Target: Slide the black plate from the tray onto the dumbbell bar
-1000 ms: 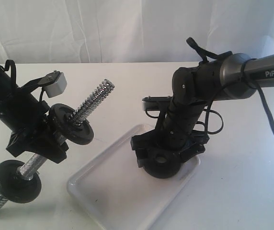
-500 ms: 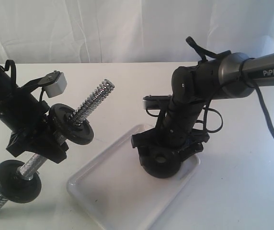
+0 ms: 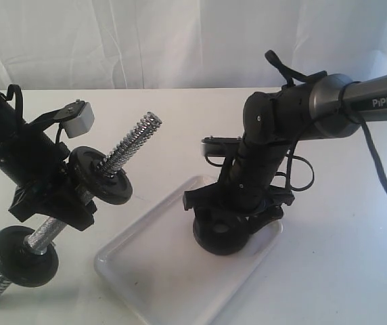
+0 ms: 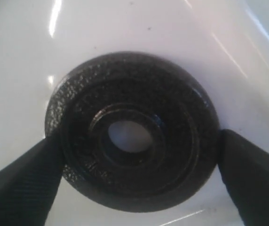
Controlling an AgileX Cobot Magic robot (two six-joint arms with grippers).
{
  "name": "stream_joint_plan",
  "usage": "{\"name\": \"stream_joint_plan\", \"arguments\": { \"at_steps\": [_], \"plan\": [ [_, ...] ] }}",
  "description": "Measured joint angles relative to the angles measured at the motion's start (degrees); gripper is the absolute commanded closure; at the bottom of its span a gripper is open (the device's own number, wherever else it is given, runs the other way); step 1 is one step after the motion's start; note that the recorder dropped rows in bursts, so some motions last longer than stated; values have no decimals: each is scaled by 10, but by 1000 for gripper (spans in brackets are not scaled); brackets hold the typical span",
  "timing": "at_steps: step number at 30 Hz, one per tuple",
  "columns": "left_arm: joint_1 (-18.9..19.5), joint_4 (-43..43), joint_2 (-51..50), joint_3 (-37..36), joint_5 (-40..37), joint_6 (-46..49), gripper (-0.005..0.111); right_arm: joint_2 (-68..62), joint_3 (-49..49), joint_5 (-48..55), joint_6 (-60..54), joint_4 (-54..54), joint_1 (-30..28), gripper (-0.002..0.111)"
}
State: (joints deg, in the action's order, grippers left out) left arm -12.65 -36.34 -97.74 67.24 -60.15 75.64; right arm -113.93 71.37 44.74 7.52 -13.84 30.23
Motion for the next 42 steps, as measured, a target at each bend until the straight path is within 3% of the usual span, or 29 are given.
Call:
{"name": "stream_joint_plan", "arguments": {
  "at_steps": [28,42],
  "plan": [
    [0,0,0,0,0,0,107,0,0,8,-112,-48,0,25],
    [0,0,0,0,0,0,107,-13,37,103,-196,-55,0,25]
  ]
}}
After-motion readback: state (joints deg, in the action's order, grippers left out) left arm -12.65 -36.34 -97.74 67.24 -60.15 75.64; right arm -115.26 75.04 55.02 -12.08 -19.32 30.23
